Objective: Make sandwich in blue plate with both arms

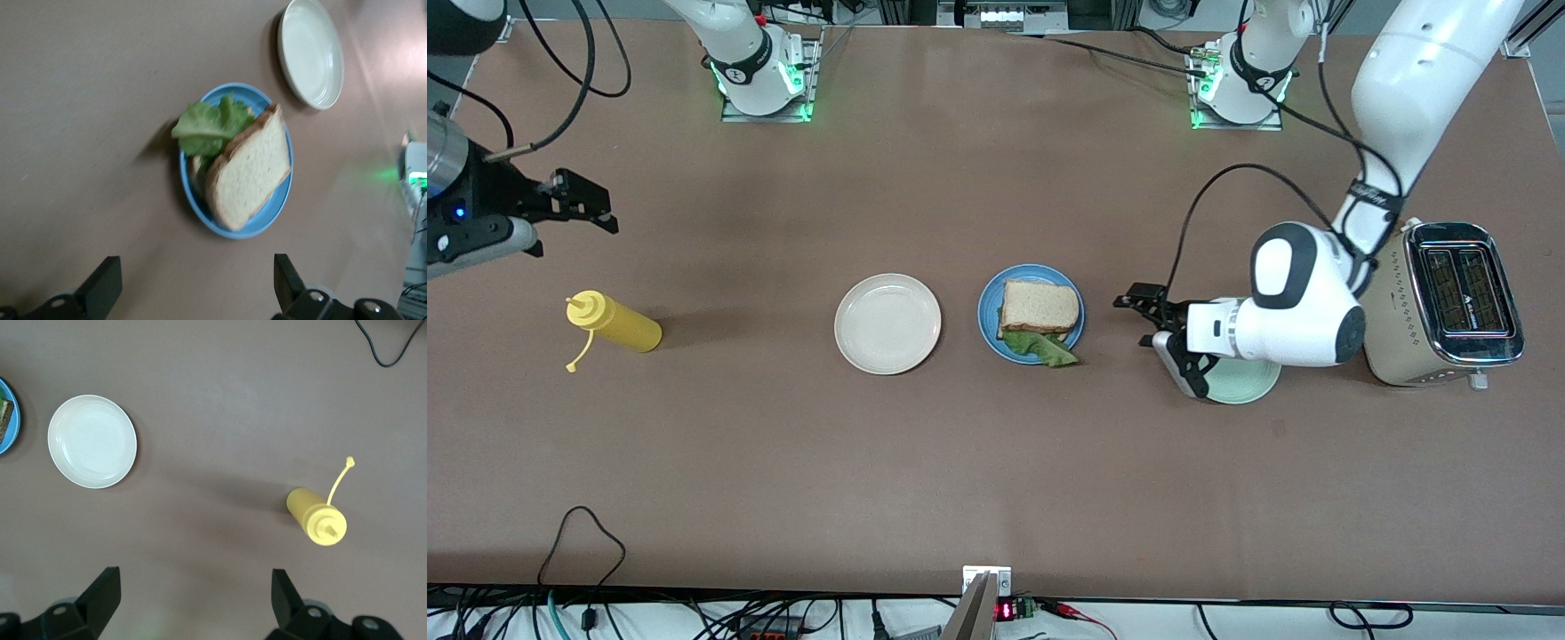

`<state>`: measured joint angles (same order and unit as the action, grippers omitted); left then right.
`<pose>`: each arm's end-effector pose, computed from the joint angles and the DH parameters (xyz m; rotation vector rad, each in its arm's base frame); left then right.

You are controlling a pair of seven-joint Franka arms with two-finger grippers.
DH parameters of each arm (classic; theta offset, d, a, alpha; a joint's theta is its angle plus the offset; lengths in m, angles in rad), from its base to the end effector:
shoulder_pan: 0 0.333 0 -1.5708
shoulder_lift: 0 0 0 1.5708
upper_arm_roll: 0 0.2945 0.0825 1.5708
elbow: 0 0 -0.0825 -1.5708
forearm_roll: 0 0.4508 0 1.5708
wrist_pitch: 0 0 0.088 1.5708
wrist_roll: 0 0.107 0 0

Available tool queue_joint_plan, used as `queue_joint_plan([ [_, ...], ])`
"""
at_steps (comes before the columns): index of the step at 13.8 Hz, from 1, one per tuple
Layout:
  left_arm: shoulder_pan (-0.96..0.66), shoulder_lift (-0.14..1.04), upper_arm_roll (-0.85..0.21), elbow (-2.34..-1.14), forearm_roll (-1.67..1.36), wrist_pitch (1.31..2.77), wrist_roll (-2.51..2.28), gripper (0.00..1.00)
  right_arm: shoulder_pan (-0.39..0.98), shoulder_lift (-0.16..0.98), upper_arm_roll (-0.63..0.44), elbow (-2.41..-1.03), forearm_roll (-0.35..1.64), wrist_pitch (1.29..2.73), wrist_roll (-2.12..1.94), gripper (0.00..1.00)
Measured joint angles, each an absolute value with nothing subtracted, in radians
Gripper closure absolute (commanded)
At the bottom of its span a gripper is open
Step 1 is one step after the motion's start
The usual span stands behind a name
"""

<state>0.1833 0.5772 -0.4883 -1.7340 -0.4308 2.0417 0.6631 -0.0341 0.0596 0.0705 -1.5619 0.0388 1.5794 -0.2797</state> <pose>0.6543 -0.2133 0.2166 2.3410 -0.8305 -0.1357 0.6372 0.0262 0.5712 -3.0551 -0.4851 0.0563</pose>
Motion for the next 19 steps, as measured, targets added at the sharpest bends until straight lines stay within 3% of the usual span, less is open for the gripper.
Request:
queue_joint_plan([
  [5,0.188,0.433,-0.481,-1.665,-0.125,1.768,0.441,0.0,-0.048,0.03,0.069,-1.577,0.039,1.594,-0.259,0.0],
  [9,0.189,0.404,-0.481,-1.461,0.092,1.447,0.347,0.0,-0.049,0.031,0.07,-1.571,0.039,1.6,-0.248,0.0],
  [12,0.177,0.374,-0.454,-1.33,0.154,1.327,0.322,0.0,-0.048,0.031,0.073,-1.569,0.039,1.604,-0.246,0.0],
  [14,0.1,0.32,-0.324,-1.309,0.148,1.344,0.271,0.0,-0.048,0.031,0.074,-1.568,0.039,1.607,-0.226,0.0],
  [16,0.0,0.252,-0.151,-1.341,0.078,1.452,0.158,0.0,-0.042,0.031,0.075,-1.568,0.037,1.608,-0.184,0.0],
  [19,-0.025,0.096,-0.031,-1.566,0.013,1.694,0.105,0.0,-0.022,0.031,0.074,-1.567,0.016,1.611,-0.159,0.0],
])
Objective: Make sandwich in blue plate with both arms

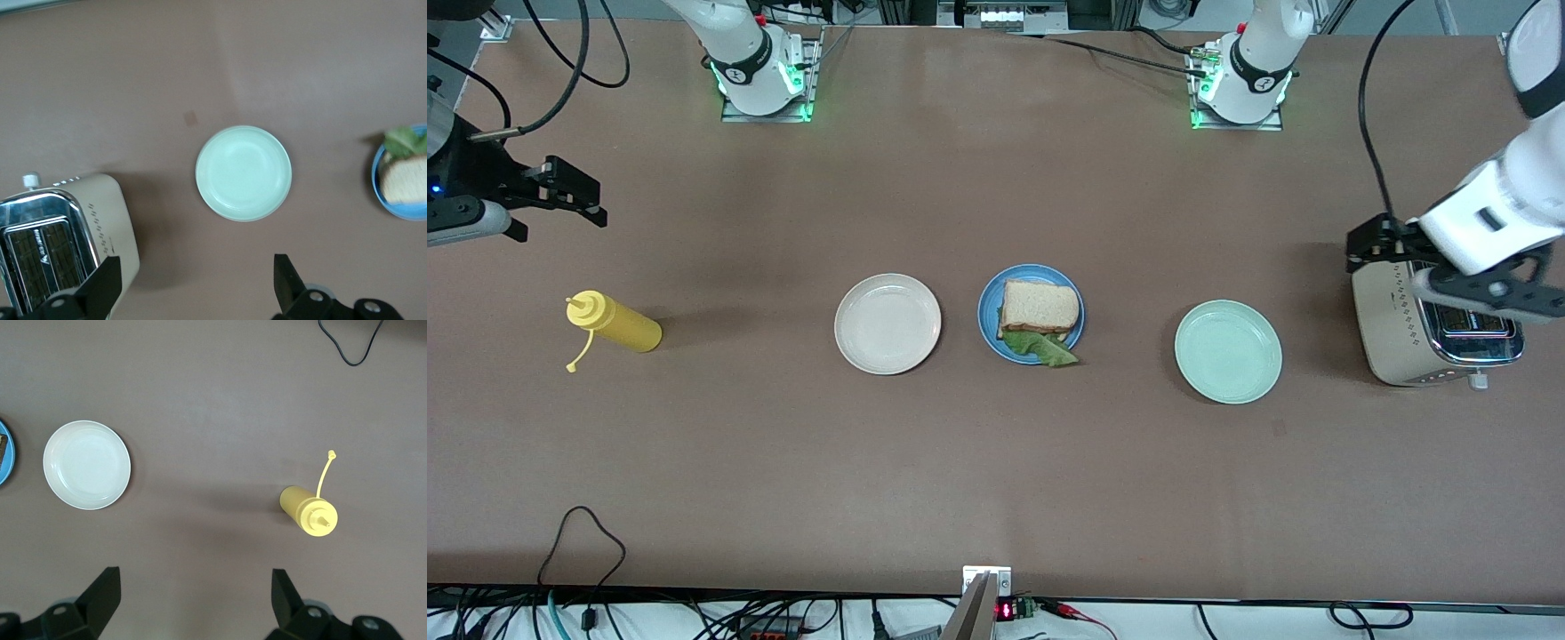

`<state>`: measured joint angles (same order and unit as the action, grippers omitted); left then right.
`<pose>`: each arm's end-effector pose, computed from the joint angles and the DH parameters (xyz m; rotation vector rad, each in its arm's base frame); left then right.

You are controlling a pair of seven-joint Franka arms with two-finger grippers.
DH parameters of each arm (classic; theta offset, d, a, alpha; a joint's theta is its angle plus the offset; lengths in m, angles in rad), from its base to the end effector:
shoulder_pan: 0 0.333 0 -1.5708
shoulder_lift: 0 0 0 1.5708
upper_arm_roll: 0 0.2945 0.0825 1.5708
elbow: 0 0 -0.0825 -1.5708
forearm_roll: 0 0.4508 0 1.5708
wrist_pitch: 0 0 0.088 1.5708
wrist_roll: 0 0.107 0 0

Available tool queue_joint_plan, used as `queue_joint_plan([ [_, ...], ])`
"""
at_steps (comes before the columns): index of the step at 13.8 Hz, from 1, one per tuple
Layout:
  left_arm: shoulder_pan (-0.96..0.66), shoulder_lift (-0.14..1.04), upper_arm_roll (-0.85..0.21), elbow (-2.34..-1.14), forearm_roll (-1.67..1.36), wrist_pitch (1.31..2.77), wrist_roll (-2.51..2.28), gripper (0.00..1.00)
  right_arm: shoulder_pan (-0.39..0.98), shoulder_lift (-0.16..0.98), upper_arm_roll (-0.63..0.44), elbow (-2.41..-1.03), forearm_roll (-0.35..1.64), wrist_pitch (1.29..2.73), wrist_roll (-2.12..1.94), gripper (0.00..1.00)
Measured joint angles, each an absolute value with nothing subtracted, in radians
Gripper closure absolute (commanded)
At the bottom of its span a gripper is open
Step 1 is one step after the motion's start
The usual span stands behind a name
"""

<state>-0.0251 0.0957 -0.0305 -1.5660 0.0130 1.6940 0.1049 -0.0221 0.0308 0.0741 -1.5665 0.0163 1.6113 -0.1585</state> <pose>0.6572 -0.0346 0.5554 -3.1201 0.2528 -0.0502 0.6329 0.0340 0.5897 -3.1065 -0.3272 -0.0235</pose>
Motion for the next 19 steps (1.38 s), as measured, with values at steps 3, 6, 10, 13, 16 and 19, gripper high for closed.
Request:
queue_joint_plan([
  [3,-0.029,-0.033,-0.021,-1.717,0.012,1.705,0.104,0.0,-0.021,0.031,0.073,-1.555,0.015,1.612,-0.155,0.0],
  [6,-0.031,-0.063,-0.023,-1.746,0.012,1.669,0.103,0.0,-0.021,0.031,0.068,-1.549,0.015,1.612,-0.154,0.0],
  [10,-0.031,-0.062,-0.024,-1.749,0.012,1.667,0.102,0.0,-0.021,0.031,0.067,-1.546,0.015,1.612,-0.154,0.0],
  [13,-0.035,-0.062,-0.028,-1.746,0.012,1.667,0.101,0.0,-0.021,0.031,0.067,-1.542,-0.003,1.612,-0.154,0.0],
  [16,-0.038,-0.063,-0.031,-1.744,0.012,1.667,0.099,0.0,-0.019,0.031,0.067,-1.542,-0.008,1.613,-0.152,0.0],
  [19,-0.039,-0.062,-0.032,-1.744,0.012,1.667,0.099,0.0,-0.015,0.031,0.069,-1.542,-0.011,1.615,-0.128,0.0],
])
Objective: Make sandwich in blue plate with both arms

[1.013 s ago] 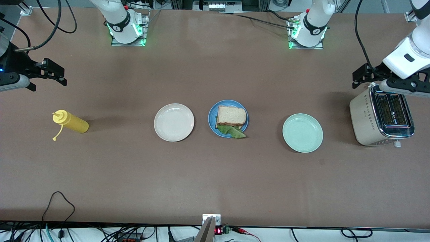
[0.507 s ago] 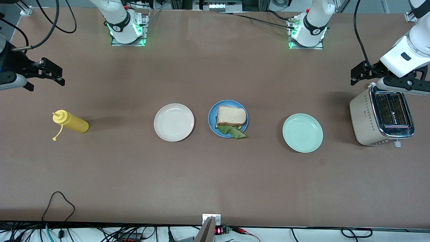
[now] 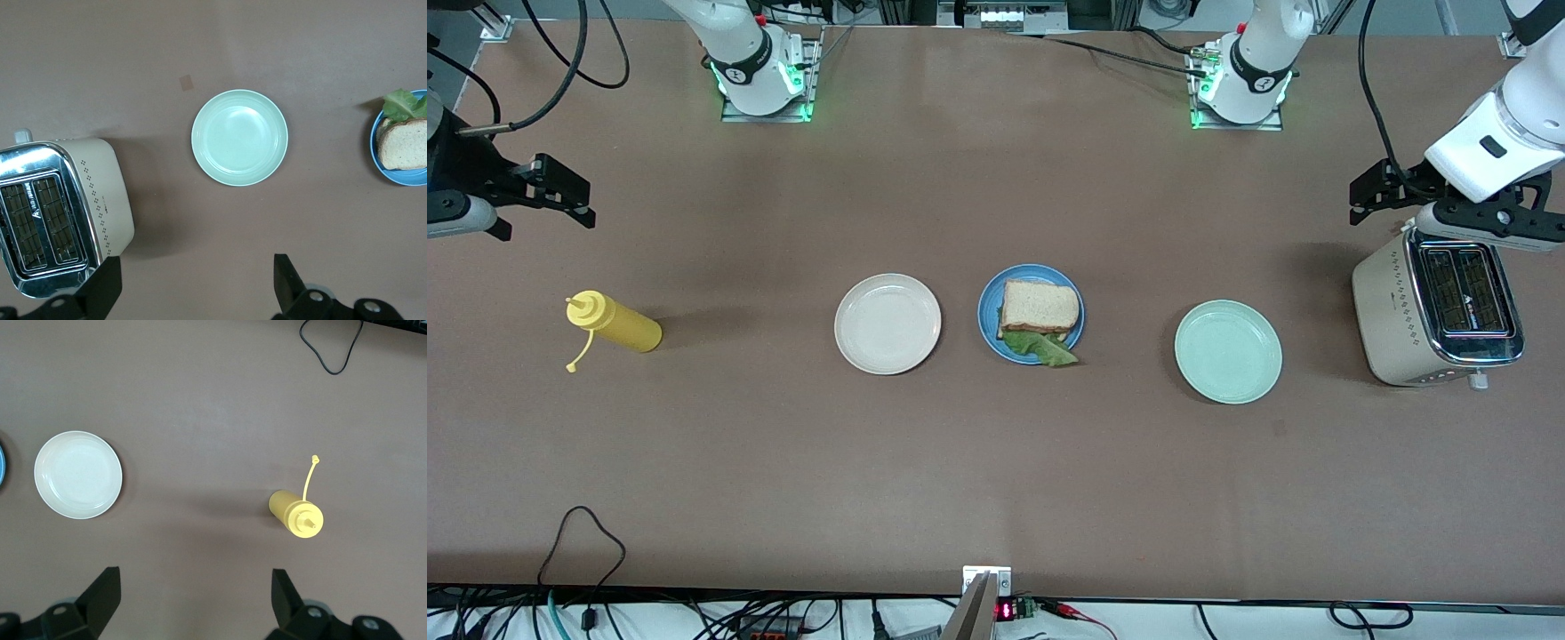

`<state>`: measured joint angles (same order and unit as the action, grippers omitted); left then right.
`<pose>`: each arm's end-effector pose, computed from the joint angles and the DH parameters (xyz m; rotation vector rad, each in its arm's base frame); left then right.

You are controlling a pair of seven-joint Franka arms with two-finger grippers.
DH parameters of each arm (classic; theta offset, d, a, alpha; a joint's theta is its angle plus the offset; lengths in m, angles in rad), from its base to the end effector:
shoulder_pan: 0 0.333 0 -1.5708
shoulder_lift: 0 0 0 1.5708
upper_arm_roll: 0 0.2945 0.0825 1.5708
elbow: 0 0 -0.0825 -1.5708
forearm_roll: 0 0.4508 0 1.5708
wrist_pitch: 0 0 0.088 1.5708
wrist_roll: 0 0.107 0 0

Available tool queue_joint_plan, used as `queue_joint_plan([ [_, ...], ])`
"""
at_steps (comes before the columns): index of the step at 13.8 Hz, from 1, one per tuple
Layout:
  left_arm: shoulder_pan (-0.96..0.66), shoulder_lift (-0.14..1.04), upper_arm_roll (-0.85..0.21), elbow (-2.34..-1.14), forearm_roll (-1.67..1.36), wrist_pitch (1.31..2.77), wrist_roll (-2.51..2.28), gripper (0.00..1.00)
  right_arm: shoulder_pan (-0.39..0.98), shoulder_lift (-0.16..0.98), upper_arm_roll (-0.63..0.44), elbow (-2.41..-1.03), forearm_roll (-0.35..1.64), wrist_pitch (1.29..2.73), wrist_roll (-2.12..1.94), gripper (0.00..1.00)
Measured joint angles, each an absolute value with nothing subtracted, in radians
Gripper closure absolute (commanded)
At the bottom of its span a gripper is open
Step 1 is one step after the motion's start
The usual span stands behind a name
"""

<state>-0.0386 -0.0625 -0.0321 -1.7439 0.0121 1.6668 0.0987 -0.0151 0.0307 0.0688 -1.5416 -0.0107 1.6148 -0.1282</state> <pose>0.6061 -0.0421 0.5560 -3.1163 0.2664 0.0232 0.6340 0.0324 0.6035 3.1178 0.2846 0.0661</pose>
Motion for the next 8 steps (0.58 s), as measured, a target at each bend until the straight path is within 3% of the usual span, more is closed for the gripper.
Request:
queue_joint_plan([
  [8,-0.039,-0.062,-0.032,-1.744,0.012,1.667,0.098,0.0,-0.01,0.029,0.07,-1.539,-0.011,1.616,-0.114,0.0],
])
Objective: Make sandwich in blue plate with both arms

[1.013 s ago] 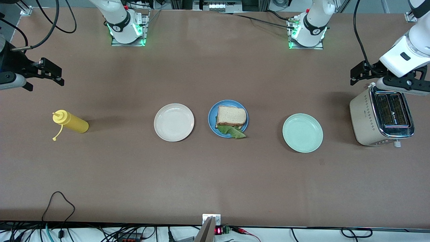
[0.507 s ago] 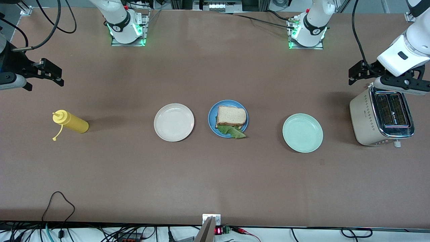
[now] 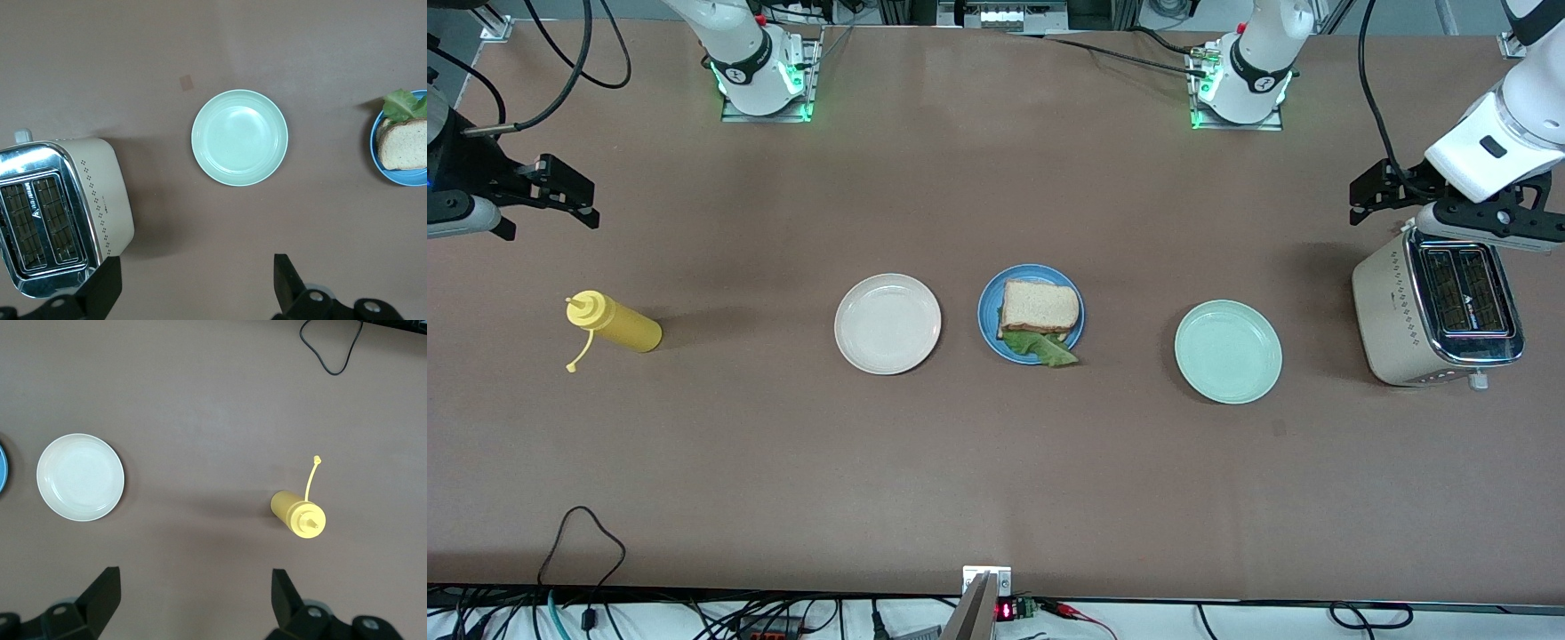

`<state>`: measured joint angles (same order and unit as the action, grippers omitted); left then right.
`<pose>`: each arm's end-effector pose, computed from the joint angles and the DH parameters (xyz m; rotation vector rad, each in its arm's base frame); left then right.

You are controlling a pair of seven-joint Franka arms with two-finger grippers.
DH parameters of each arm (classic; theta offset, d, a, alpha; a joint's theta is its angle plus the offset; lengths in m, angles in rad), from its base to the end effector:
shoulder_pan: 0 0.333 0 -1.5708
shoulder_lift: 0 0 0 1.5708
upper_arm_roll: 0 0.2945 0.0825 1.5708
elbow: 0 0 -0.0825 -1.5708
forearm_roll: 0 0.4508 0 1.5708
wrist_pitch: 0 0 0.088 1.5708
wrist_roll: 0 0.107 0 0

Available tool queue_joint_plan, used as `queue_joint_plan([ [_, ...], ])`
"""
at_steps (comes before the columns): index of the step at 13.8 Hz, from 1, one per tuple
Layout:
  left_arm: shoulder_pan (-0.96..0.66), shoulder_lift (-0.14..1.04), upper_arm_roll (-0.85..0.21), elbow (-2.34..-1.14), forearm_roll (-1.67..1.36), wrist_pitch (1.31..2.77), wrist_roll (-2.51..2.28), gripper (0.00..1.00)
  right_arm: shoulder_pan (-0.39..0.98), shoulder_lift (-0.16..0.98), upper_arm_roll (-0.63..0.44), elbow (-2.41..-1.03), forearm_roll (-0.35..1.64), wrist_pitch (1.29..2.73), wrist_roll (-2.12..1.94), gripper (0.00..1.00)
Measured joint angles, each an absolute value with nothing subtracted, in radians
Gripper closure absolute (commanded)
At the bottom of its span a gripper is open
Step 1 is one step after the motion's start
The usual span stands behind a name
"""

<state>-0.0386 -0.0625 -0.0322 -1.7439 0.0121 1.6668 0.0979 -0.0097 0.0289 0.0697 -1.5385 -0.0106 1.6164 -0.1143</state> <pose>0.6061 -0.0422 0.5560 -3.1164 0.2653 0.0232 0.6336 0.0364 0.6065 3.1189 0.2727 0.0764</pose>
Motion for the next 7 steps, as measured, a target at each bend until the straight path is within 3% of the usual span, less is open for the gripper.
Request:
queue_joint_plan([
  [7,-0.039,-0.062,-0.032,-1.744,0.012,1.667,0.097,0.0,-0.01,0.011,0.068,-1.535,-0.011,1.614,-0.065,0.0],
])
